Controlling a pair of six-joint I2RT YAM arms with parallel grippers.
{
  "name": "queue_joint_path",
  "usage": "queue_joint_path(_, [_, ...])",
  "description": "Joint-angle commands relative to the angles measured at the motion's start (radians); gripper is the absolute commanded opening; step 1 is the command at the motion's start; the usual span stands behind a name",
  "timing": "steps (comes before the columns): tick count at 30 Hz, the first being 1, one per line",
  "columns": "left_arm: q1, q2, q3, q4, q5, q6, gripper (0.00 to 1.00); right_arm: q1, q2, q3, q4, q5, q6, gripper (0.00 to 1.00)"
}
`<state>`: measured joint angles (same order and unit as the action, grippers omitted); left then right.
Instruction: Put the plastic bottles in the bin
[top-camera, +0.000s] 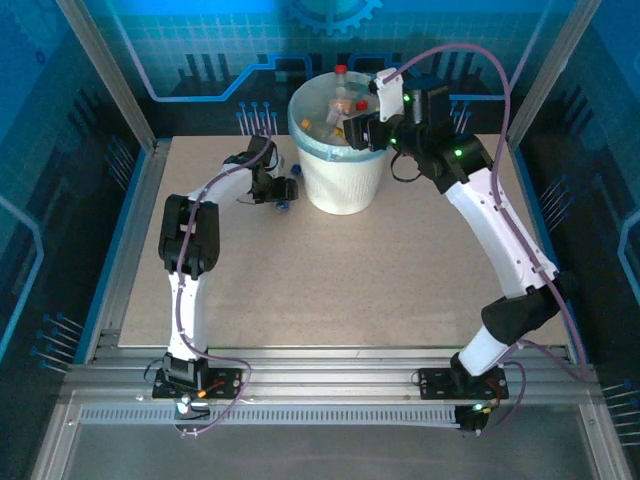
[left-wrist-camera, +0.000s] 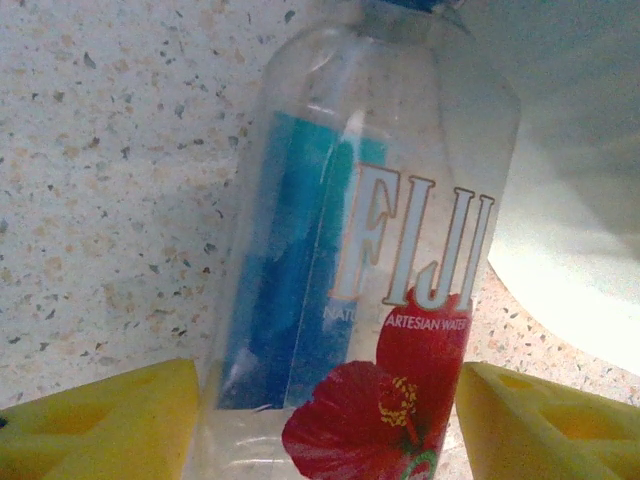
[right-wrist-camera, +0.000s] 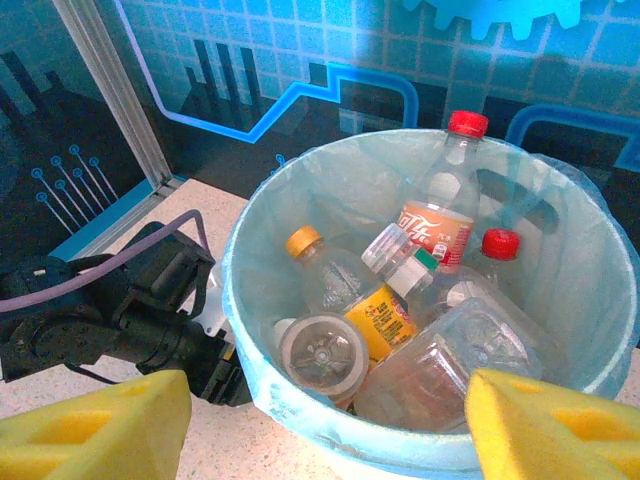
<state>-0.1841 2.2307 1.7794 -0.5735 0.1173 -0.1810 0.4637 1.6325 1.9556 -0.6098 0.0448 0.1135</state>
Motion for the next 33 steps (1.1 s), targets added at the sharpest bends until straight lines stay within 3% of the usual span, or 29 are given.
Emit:
queue_joint_path(1, [0.011,0.054,0.054,-0.074,0.001,0.015,0.69,0.000,-0.023,0.003,-0.005,0.004,0.013,0.74])
queue_joint_path(12, [0.009,0.098,0.107,-0.149,-0.012,0.049,0.60,0.000,-0.016,0.030,-0.035,-0.003,0.018,0.73])
queue_joint_path(17, [0.009,0.095,0.114,-0.164,-0.027,0.056,0.73,-0.001,-0.017,0.029,-0.037,-0.005,0.024,0.73])
queue_joint_path(25, [0.008,0.107,0.115,-0.163,0.016,0.054,0.75,0.000,-0.014,0.026,-0.038,-0.013,0.028,0.73])
queue_joint_path(33, [0.009,0.082,0.111,-0.168,-0.013,0.064,0.61,0.000,-0.002,0.043,-0.059,-0.022,0.036,0.73])
